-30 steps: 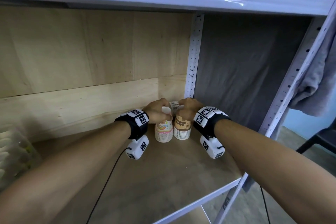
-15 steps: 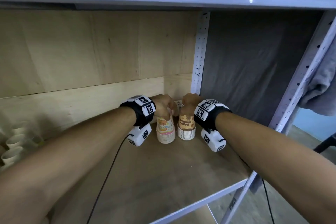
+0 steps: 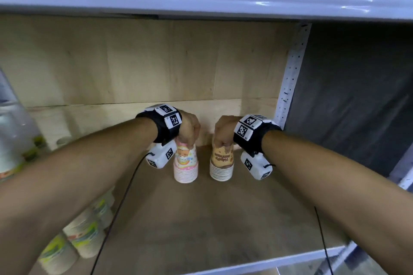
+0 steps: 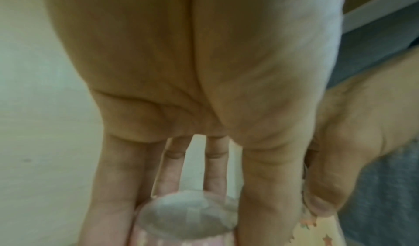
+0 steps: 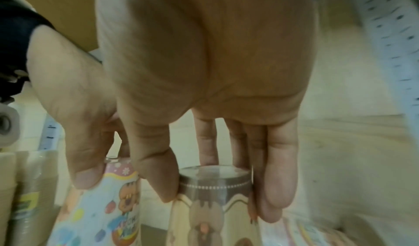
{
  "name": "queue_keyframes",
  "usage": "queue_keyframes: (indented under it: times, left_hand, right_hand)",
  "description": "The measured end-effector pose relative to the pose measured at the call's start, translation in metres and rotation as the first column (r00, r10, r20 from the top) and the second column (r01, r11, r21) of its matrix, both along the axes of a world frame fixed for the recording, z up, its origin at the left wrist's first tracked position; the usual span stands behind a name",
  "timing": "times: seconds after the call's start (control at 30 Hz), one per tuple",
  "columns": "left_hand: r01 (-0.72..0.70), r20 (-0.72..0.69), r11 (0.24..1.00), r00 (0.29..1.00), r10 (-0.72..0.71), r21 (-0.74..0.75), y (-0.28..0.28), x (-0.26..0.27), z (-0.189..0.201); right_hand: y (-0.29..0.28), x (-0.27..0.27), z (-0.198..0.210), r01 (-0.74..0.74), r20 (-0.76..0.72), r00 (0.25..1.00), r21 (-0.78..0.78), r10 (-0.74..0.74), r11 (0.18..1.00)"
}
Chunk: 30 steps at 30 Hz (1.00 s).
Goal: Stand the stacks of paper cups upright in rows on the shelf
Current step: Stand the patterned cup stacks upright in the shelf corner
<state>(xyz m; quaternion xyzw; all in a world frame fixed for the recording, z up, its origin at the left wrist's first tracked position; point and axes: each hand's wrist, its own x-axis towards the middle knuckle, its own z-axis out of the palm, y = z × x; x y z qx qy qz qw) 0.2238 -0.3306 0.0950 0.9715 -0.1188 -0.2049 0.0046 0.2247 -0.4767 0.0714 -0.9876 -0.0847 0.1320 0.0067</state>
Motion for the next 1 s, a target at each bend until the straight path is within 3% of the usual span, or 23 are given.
queue_keyframes:
  times: [0.4, 1.0]
  left_hand:
    - [-0.198, 0.019, 0.978, 0.98, 0.198, 0.057, 0.084, -0.013, -0.003]
    - [-0.243, 0.021, 0.966, 0.97, 0.242, 0.092, 0.107, -0.01, -0.021]
  right_hand:
    - [0.1, 0.006, -0.013, -0.21, 0.068, 0.978, 0.258, 0.199, 0.943]
    - [0.127, 0.015, -0.026, -0.254, 0.032, 0.965, 0.37, 0.261, 0.894]
